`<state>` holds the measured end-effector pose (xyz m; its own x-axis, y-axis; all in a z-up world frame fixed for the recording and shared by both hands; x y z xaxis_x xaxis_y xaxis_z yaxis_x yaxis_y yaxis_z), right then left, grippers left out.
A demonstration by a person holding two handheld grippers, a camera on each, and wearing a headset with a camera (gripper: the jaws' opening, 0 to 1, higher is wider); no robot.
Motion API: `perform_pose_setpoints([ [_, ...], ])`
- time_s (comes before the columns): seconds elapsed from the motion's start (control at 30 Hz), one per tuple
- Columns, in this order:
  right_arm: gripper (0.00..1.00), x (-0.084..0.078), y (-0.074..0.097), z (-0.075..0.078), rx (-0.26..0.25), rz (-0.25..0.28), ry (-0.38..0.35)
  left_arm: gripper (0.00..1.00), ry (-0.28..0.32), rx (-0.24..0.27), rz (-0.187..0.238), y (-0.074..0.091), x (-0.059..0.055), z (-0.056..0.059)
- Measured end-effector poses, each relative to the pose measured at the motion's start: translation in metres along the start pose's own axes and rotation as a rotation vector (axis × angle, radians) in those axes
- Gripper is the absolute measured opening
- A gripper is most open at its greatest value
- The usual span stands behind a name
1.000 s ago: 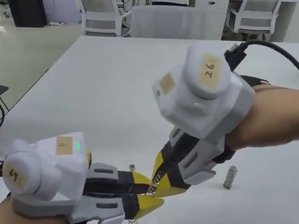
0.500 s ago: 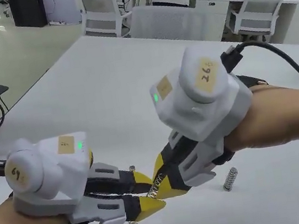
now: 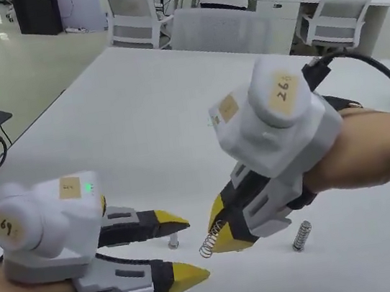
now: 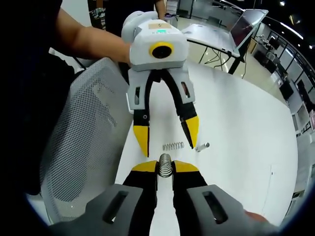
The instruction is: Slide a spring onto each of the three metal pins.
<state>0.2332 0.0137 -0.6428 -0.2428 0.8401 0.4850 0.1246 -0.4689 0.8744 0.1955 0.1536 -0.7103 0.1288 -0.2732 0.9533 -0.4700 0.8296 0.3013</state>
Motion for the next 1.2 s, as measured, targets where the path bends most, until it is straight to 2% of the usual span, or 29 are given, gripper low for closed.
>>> perform_pose_setpoints([
  [0.37,0.08,-0.013,0.011,0.01,-0.033,-0.01,-0.041,0.51,0.028,0.081,0.006,0.011,-0.006,-0.009],
  [0.83,0.08,-0.036,0.031,0.03,-0.083,-0.075,-0.085,0.6,0.061,0.129,-0.013,0.021,-0.019,-0.012],
  [1.0,0.08,-0.044,0.029,0.042,-0.087,-0.117,-0.098,0.62,0.067,0.135,-0.014,0.022,-0.022,-0.012],
  [1.2,0.08,-0.049,0.017,0.053,-0.077,-0.172,-0.092,0.62,0.068,0.137,-0.019,0.022,-0.023,-0.01],
])
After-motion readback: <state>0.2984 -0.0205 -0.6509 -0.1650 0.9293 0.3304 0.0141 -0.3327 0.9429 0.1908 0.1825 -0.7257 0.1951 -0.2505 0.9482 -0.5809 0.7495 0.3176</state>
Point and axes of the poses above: the centre of the closed fingertips' face, and the gripper's own axes: y roughly backward along the fingers, z roughly to its right, x roughly out of its top, the point moved 10 cm from there along y, roughly backward along the fingers, and after that the axes turned 3 degrees about x, right-handed, at the moved point
